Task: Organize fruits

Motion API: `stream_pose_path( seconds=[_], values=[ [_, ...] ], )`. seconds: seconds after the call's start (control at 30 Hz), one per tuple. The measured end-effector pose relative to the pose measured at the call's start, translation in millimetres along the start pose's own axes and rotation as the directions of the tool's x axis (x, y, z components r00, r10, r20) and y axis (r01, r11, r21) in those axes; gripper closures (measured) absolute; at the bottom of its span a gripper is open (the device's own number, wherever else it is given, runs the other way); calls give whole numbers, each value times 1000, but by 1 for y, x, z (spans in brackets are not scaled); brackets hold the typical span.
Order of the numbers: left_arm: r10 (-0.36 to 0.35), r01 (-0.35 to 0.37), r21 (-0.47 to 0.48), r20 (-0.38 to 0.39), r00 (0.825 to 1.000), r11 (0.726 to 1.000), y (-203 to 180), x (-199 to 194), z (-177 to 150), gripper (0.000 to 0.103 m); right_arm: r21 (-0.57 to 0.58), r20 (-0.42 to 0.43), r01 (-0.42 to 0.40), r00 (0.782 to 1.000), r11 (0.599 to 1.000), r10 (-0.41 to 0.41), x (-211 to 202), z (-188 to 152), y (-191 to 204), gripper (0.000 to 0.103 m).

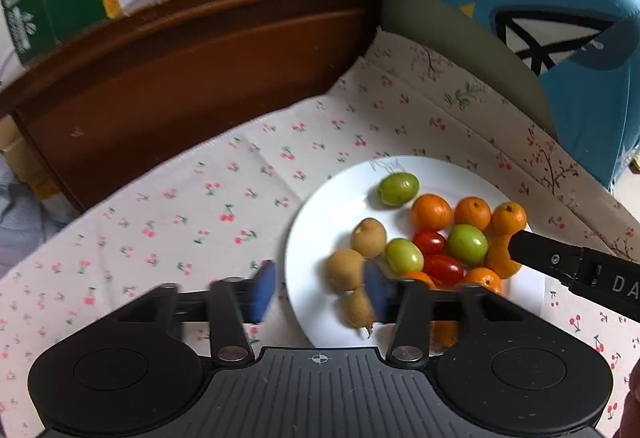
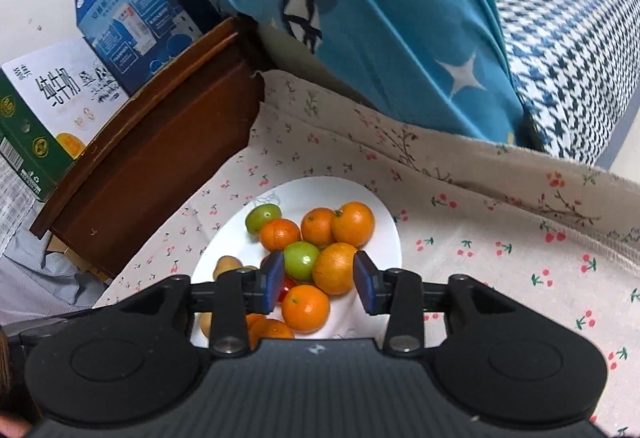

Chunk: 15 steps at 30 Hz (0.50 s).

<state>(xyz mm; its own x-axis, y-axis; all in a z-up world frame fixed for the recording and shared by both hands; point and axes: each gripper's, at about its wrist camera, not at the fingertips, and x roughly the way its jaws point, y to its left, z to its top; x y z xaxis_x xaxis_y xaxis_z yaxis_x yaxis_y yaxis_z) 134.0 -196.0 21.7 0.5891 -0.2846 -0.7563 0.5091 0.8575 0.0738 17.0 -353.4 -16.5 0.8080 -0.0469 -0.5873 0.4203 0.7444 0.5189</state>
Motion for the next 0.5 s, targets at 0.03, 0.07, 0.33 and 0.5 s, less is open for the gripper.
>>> stream_pose_path(
  seconds=[0.03,0.07,0.33,0.5],
  values=[
    [9,-9,3,6,1000,1000,1,-3,0,42,-5,4,-4,1000,1000,4,-2,1,2,58],
    [15,-15,6,11,1000,1000,1,-6,0,40,-13,6,-8,1000,1000,8,-4,2,4,55],
    [60,-60,-14,8,998,998,7,-31,-4,26,-98,15,15,1000,995,-13,-24,-1,20,48],
    [77,-77,-14,-3,997,997,3,-49,-12,25,-146,14,39,999,989,-37,-40,-4,24,40]
  ],
)
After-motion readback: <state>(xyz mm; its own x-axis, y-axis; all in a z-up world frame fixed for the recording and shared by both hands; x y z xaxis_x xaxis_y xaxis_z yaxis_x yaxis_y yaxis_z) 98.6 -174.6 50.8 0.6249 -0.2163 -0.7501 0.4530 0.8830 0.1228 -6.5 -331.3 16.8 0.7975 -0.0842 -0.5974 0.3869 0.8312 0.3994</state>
